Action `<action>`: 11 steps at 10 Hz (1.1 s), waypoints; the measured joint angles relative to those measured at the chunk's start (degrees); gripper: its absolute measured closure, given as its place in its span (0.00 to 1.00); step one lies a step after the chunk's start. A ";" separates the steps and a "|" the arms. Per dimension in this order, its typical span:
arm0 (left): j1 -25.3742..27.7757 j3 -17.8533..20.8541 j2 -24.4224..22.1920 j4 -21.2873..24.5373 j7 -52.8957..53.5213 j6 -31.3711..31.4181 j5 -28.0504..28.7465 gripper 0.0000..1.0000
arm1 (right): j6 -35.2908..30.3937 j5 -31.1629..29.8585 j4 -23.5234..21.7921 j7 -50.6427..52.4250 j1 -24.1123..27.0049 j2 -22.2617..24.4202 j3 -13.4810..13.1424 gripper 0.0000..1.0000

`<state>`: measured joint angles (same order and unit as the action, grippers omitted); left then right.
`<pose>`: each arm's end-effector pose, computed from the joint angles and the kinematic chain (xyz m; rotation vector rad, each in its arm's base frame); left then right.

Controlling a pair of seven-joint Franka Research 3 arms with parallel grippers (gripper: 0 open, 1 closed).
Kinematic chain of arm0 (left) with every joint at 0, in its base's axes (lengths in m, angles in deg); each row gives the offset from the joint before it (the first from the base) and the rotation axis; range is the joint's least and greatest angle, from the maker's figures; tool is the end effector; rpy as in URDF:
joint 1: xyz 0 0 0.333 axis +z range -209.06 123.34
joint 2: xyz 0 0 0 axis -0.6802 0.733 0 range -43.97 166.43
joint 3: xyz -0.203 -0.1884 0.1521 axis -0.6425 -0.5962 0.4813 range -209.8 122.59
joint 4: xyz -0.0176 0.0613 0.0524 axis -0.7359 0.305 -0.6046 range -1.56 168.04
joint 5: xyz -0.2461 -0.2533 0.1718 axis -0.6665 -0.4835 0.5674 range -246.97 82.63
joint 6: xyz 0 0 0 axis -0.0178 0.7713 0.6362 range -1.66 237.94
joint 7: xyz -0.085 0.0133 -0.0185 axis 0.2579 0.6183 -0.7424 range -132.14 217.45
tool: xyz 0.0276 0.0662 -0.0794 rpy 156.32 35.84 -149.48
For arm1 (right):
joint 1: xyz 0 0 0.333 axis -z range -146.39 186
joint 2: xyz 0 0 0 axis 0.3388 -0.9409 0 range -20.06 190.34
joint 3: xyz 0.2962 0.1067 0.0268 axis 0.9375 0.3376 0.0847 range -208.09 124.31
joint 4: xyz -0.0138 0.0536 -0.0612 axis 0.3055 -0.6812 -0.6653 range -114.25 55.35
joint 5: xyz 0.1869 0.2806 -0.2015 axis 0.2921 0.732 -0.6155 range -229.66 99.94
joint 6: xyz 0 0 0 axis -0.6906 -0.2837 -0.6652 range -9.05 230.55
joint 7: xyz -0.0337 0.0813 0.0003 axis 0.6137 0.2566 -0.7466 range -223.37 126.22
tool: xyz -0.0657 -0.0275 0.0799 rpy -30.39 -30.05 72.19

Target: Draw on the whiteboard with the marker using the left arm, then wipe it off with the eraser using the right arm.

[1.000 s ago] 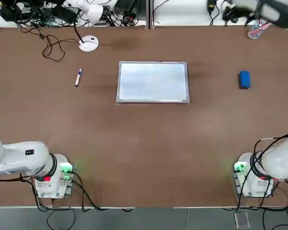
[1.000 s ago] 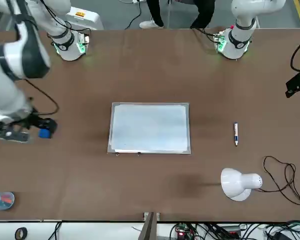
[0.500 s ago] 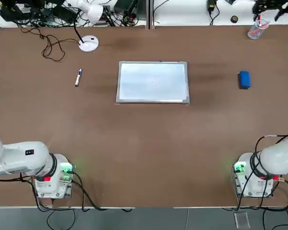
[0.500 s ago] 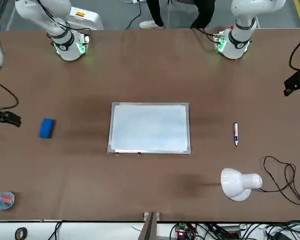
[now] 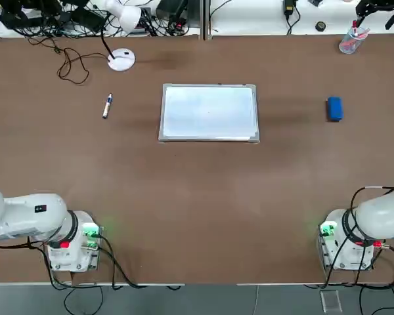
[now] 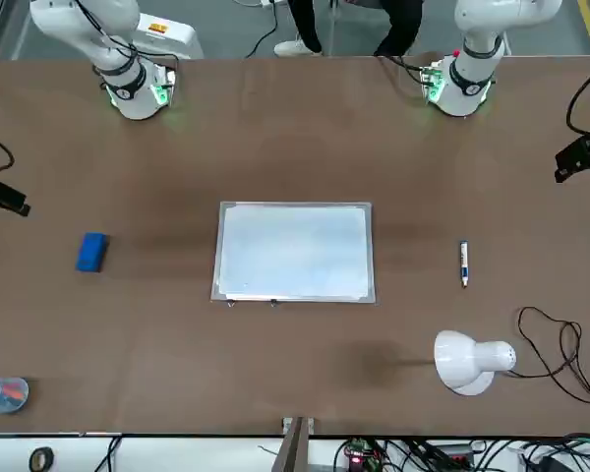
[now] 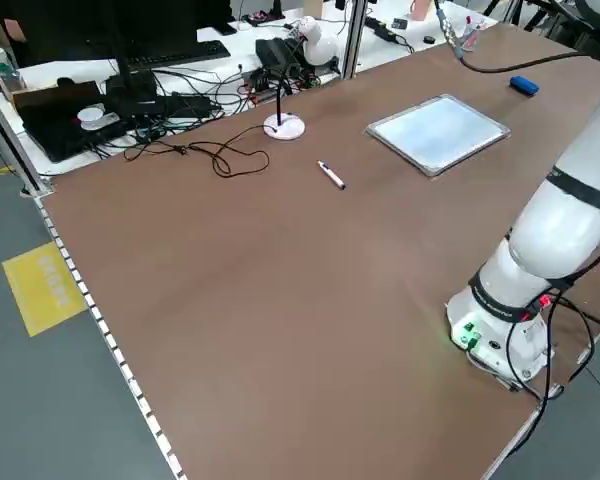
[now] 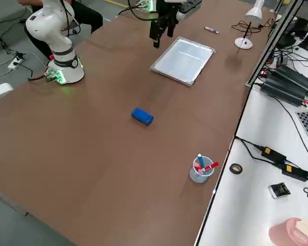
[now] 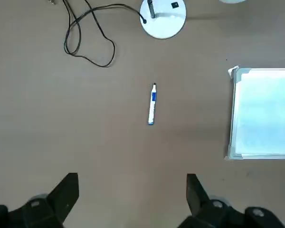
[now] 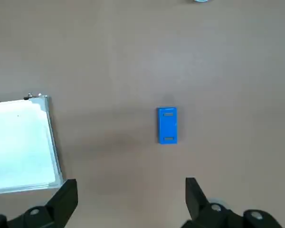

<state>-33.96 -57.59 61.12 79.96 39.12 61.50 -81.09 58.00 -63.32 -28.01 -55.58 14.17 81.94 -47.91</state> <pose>0.5495 -0.0471 0.6376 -3.1224 0.0414 -0.0091 0.5741 0.0006 0.5960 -3.1151 0.2032 0.0288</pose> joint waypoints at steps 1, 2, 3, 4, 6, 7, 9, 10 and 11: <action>0.01 0.00 -0.05 -0.05 0.00 -0.11 0.00 0.00 | 0.67 0.03 -0.61 0.00 -0.04 0.53 0.12 0.00; 0.03 0.00 -0.17 -0.07 -0.10 -0.20 0.00 0.00 | 1.57 0.05 -0.97 -0.01 -0.08 0.70 0.18 0.00; 0.05 0.01 -0.37 -0.07 -0.34 -0.26 0.00 0.00 | 2.70 0.05 -1.24 -0.01 -0.09 0.69 0.21 0.00; 0.04 0.00 -0.61 -0.07 -0.59 -0.36 0.00 0.00 | 3.78 0.05 -1.44 0.00 -0.09 0.66 0.22 0.00; 0.06 0.01 -1.03 -0.08 -0.79 -0.51 0.00 0.00 | 4.48 0.04 -1.55 0.00 -0.09 0.66 0.23 0.00; 0.06 0.01 -1.16 -0.07 -0.80 -0.55 0.00 0.00 | 4.58 0.04 -1.53 0.00 -0.10 0.67 0.25 0.00; 0.05 0.01 -1.26 -0.07 -0.80 -0.57 0.00 0.00 | 4.61 0.04 -1.39 -0.01 -0.12 0.69 0.34 0.00; 0.06 0.01 -1.26 -0.07 -0.81 -0.58 0.00 0.00 | 4.62 0.04 -1.26 -0.01 -0.15 0.71 0.40 0.00; 0.06 0.01 -1.26 -0.07 -0.83 -0.58 0.00 0.00 | 4.62 0.02 -1.11 -0.01 -0.19 0.74 0.45 0.00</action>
<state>-33.90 -57.58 59.86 79.89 38.29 60.92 -81.09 62.62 -63.30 -29.12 -55.59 13.99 82.68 -47.47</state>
